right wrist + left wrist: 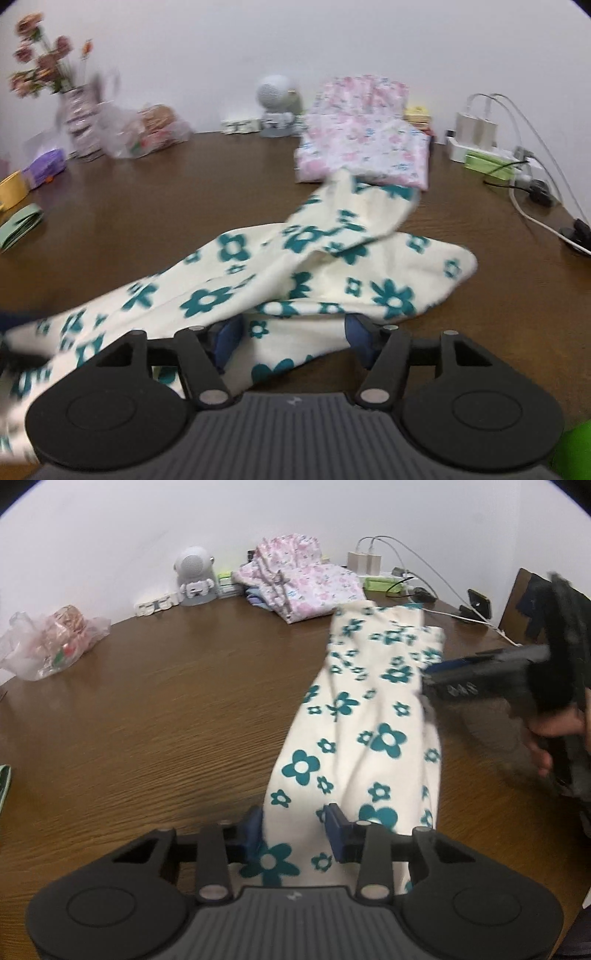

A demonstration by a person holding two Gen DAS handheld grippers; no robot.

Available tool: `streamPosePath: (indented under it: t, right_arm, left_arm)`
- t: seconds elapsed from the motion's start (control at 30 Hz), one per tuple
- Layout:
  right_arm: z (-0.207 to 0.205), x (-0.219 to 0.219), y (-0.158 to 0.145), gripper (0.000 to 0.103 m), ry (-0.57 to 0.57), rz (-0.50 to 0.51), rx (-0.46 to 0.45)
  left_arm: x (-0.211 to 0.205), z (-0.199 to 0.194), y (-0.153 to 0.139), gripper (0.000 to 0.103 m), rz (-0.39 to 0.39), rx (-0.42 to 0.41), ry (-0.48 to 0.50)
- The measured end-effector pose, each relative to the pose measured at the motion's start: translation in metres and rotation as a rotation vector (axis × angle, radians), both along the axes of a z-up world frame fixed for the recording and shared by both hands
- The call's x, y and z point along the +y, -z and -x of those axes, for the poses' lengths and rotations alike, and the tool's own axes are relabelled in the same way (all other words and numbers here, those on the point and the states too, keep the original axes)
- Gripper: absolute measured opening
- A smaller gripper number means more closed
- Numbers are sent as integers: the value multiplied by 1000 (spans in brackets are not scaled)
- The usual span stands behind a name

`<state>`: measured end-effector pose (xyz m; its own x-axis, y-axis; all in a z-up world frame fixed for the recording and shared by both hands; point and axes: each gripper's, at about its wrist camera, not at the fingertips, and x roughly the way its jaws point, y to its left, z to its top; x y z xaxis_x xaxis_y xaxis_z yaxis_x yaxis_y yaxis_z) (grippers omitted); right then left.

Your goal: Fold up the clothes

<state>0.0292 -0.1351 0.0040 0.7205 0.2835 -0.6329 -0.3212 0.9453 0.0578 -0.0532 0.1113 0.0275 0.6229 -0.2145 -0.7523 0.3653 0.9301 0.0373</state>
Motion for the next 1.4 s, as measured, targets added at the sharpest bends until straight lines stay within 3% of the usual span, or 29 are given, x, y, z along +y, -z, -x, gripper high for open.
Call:
streamPosePath:
  t: [0.07,0.1,0.17,0.2,0.4,0.53,0.8,1.17,1.3,1.4]
  right_arm:
    - [7,-2,-7,48,12,-20,-15]
    - [14,-4,-11,48,2,-40,-25]
    - [34,-1,-18,48,-57,-95,-27]
    - [46,5,-19,48,-101,-108,-29]
    - [105,52,-16,51,-337,-63,-33]
    - [113,73,-5,49,-383,13,-24]
    - [99,52,3,48,-339,-7,-12]
    - [75,-2,9,51,-153,45,-25]
    - [71,-21,4,49,-95,31,-22]
    - [88,-29,-7,51,-145,-70,-23]
  left_arm:
    - [9,5,-6,39,3,-19,-4]
    - [15,9,-9,40,5,-28,-14]
    - [34,17,-13,55,11,-38,-44]
    - [42,20,-13,57,16,-38,-57]
    - [65,44,-3,58,37,-14,-73]
    - [71,52,2,58,63,-12,-103]
    - [67,62,11,55,125,-6,-154]
    - [17,82,9,55,158,38,-63]
    - [7,86,7,55,164,47,-13]
    - [15,90,4,55,191,41,-17]
